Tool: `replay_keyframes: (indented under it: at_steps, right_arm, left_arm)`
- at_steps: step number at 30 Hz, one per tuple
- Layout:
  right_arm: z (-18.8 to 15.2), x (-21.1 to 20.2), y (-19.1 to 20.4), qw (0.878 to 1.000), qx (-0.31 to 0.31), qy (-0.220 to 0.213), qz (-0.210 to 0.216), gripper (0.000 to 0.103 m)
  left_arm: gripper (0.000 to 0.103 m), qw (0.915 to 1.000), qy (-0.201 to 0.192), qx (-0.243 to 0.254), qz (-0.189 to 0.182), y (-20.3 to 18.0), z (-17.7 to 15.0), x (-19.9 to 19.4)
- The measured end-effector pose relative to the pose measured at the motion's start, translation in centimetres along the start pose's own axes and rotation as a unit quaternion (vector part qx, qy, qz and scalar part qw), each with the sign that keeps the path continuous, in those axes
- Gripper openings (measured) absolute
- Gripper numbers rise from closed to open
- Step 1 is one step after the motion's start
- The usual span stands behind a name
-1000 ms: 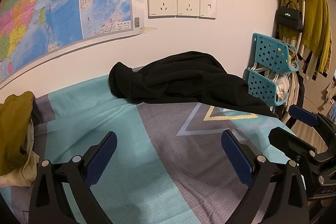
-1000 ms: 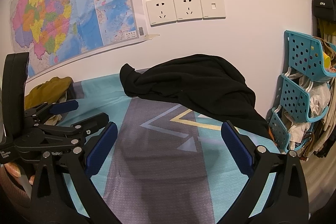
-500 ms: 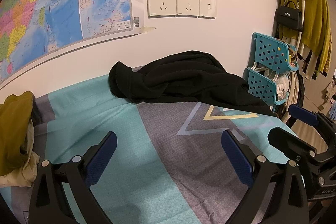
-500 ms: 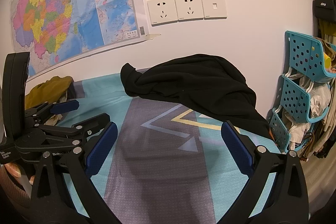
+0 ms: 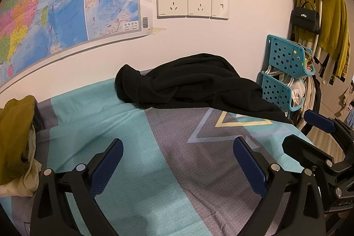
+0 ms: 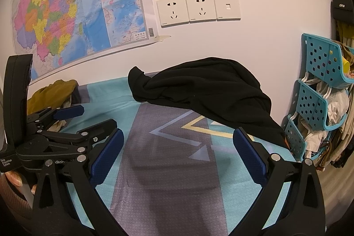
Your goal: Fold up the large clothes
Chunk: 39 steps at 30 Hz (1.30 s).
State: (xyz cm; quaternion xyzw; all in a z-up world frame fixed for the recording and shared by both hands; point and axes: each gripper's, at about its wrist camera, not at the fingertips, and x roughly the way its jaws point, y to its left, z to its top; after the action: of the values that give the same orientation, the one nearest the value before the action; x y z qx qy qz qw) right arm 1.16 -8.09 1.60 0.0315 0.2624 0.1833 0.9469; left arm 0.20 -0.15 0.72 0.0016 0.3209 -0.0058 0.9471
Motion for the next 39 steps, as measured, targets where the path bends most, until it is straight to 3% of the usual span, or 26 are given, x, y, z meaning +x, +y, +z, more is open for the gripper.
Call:
replay_keyframes:
  at_steps: [19,26,33,39]
  right_arm:
    - [0.2,0.7,0.6,1.0,-0.013,0.005,-0.001,0.097]
    - [1.5,2.9,0.9,0.999,-0.049,0.019,0.006,0.097]
    - [4.5,10.8,0.6,0.987,-0.14,0.077,-0.022,0.097]
    - [5.9,19.0,2.5,0.965,-0.23,0.127,-0.023,0.097]
  left_arm:
    - [0.096,0.9999,0.009,-0.008,-0.001,0.6,0.1,0.7]
    - [0.096,0.9994,0.024,-0.016,0.021,2.1,0.5,2.3]
    - [0.096,0.9962,0.049,-0.054,0.048,6.4,0.7,4.5]
    - [0.096,0.9933,0.06,-0.061,0.078,8.9,0.8,5.9]
